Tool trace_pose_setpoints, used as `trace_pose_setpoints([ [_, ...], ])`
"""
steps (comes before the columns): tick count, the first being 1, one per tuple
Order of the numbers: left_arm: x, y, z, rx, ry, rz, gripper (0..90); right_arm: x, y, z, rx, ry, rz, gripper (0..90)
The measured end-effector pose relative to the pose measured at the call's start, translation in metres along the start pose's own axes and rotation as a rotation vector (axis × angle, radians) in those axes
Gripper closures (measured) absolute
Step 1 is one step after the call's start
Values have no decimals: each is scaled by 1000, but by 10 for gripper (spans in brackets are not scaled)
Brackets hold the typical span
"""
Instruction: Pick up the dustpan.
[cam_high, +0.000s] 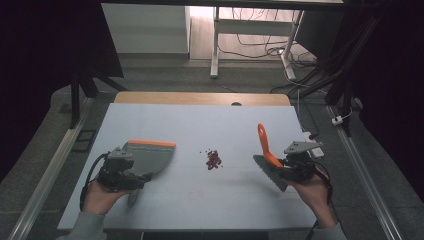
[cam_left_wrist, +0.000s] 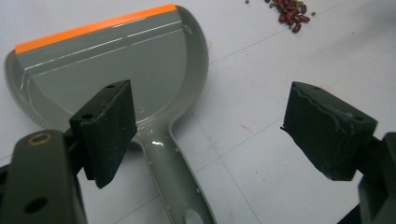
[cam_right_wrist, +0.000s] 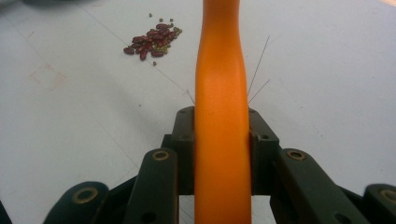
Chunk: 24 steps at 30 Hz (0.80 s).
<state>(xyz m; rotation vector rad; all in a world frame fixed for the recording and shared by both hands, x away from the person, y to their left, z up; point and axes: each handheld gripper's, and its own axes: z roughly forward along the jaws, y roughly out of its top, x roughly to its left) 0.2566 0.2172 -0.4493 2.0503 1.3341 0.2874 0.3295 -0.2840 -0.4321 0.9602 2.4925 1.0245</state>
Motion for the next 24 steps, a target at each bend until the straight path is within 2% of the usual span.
trace_pose_setpoints([
  [7, 4, 8, 3, 43, 39, -39, 173, 0, 2, -2, -9, -5, 0, 705],
  [9, 7, 6, 6, 60, 45, -58, 169, 1, 2, -1, -4, -8, -2, 705],
  [10, 11, 3, 10, 87, 46, -72, 164, 1, 2, 0, -2, -9, -2, 705],
  [12, 13, 1, 11, 93, 47, -81, 163, 2, 1, 2, 4, -8, -1, 705],
  [14, 19, -4, 13, 113, 52, -106, 163, 3, 1, 4, 13, -9, -1, 705],
  [15, 24, -9, 15, 127, 58, -133, 163, 3, 1, 5, 18, -8, -4, 705],
  [19, 27, -12, 20, 146, 54, -160, 143, 5, 0, 9, 29, -3, -12, 705],
  [20, 28, -13, 22, 157, 50, -173, 126, 5, 0, 10, 31, -5, -14, 705],
  [21, 29, -14, 27, 189, 39, -193, 119, 5, 0, 10, 31, -4, -18, 705],
  [24, 29, -15, 33, 205, 36, -203, 119, 5, -1, 12, 38, -3, -9, 705],
])
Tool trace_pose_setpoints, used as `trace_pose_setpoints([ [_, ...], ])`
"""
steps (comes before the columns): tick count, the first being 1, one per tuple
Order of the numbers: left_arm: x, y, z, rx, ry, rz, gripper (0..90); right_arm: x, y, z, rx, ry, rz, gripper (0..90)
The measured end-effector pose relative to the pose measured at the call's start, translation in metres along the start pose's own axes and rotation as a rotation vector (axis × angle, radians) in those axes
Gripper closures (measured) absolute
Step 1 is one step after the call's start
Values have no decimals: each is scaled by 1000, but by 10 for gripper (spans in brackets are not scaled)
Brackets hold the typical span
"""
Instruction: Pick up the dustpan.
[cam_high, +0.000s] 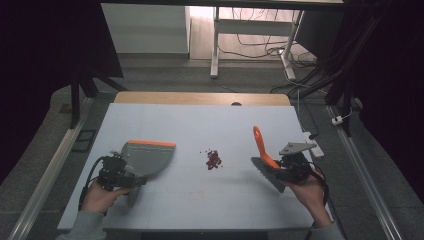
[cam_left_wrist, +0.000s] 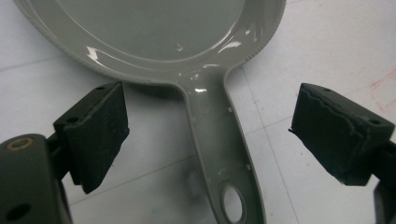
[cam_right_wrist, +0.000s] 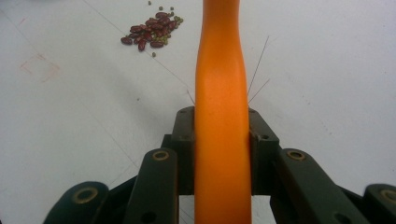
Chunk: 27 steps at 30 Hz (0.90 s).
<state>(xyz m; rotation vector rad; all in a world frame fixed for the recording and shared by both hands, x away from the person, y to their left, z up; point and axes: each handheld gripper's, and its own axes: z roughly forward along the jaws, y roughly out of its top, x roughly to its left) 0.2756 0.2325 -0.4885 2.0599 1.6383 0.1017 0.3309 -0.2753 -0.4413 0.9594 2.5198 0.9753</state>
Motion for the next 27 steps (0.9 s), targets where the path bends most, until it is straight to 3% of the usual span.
trace_pose_setpoints([
  [3, -1, 0, 10, 30, 1, -13, 120, -1, -1, 1, 3, -2, -1, 705],
  [11, -1, -1, 21, 45, 3, -40, 143, -1, -1, 1, 3, -8, -2, 705],
  [22, -1, 0, 32, 31, -20, -70, 212, -2, -1, 0, 0, -18, 1, 705],
  [27, 3, -1, 34, 15, -25, -92, 305, -3, -1, -2, -4, -24, 8, 705],
])
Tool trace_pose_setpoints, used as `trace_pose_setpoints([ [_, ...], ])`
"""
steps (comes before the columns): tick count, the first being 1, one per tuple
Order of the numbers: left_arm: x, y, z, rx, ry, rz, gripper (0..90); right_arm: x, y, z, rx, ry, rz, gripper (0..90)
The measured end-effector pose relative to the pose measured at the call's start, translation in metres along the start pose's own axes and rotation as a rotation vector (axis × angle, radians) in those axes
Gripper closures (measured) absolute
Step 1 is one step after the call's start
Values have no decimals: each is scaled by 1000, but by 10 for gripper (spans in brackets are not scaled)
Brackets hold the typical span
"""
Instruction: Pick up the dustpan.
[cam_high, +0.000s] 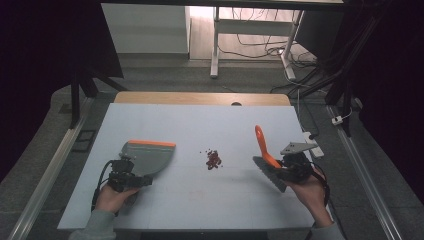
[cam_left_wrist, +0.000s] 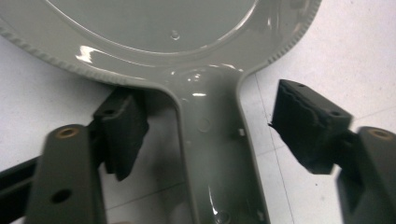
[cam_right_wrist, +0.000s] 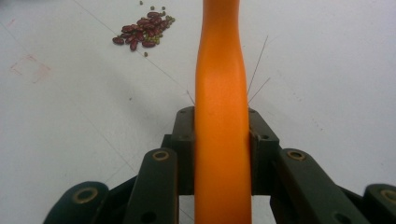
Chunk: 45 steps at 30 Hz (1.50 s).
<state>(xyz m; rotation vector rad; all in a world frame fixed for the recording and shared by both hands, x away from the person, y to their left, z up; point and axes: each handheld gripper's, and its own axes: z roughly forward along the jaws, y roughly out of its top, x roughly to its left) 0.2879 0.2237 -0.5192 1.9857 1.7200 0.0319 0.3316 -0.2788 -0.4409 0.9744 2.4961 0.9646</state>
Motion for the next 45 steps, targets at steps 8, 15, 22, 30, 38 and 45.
trace_pose_setpoints([
  [8, 5, 0, 1, -30, -26, -31, 460, 2, 1, -1, 0, -6, -8, 705],
  [15, 8, -1, 1, -37, -36, -49, 600, 1, 1, 0, 2, -8, -5, 705],
  [22, 10, -1, -1, -45, -39, -57, 616, 2, 1, -2, -3, -10, -2, 705],
  [30, 14, -1, -5, -68, -57, -19, 615, 1, 1, -2, -6, -13, -3, 705],
  [38, 19, 2, -12, -134, -88, 52, 615, 4, 2, -2, -16, -14, 1, 705],
  [45, 24, 4, -20, -167, -117, 135, 616, 4, 3, -1, -19, -20, 6, 705],
])
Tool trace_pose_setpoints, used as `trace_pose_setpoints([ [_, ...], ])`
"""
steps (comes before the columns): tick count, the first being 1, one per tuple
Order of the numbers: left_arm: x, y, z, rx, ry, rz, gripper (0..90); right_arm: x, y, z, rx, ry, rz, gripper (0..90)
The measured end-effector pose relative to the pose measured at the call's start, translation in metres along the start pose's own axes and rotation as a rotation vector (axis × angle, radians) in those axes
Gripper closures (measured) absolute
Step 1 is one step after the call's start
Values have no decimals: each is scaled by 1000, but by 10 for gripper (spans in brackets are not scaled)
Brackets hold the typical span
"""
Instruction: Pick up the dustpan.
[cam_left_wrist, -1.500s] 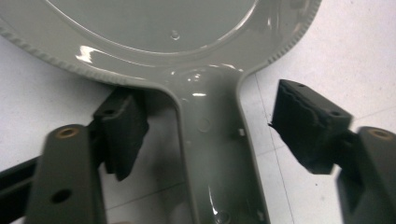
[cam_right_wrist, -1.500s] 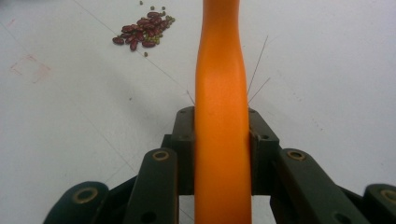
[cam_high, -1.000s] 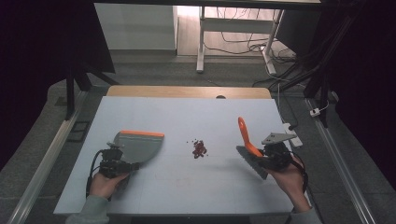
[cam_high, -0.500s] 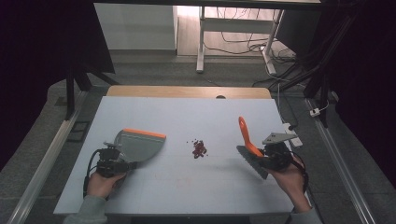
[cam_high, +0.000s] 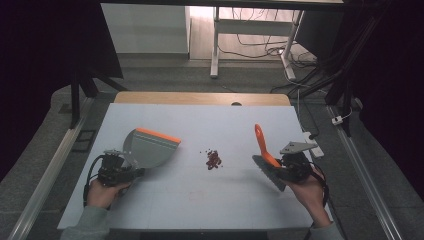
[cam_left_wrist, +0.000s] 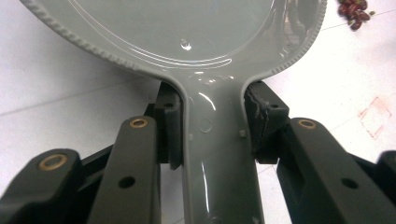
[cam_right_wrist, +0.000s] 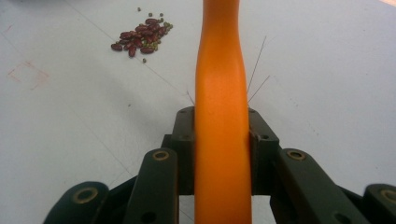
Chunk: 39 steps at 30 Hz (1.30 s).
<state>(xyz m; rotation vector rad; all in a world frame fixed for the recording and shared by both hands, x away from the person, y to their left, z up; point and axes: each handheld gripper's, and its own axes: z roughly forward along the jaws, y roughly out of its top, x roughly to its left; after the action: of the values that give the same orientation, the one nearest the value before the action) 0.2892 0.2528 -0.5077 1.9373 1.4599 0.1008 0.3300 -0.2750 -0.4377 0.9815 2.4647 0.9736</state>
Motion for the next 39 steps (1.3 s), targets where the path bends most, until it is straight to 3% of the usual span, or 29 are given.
trace_pose_setpoints([
  [5, 0, 1, -4, -21, -24, 47, 615, 0, 8, -3, -15, -6, 23, 705],
  [9, -2, 2, -11, -46, -22, 77, 615, 3, 20, -2, -27, 15, 42, 705],
  [16, -2, 1, -18, -78, -38, 113, 616, 7, 42, 8, -42, -2, 31, 706],
  [21, -4, 1, -22, -92, -44, 144, 616, 11, 53, 11, -61, 20, 24, 706],
  [31, -11, 2, -29, -103, -75, 217, 616, 10, 53, 16, -55, 35, 12, 706],
  [39, -15, 3, -30, -84, -107, 267, 616, 10, 54, 21, -47, 39, -2, 706],
])
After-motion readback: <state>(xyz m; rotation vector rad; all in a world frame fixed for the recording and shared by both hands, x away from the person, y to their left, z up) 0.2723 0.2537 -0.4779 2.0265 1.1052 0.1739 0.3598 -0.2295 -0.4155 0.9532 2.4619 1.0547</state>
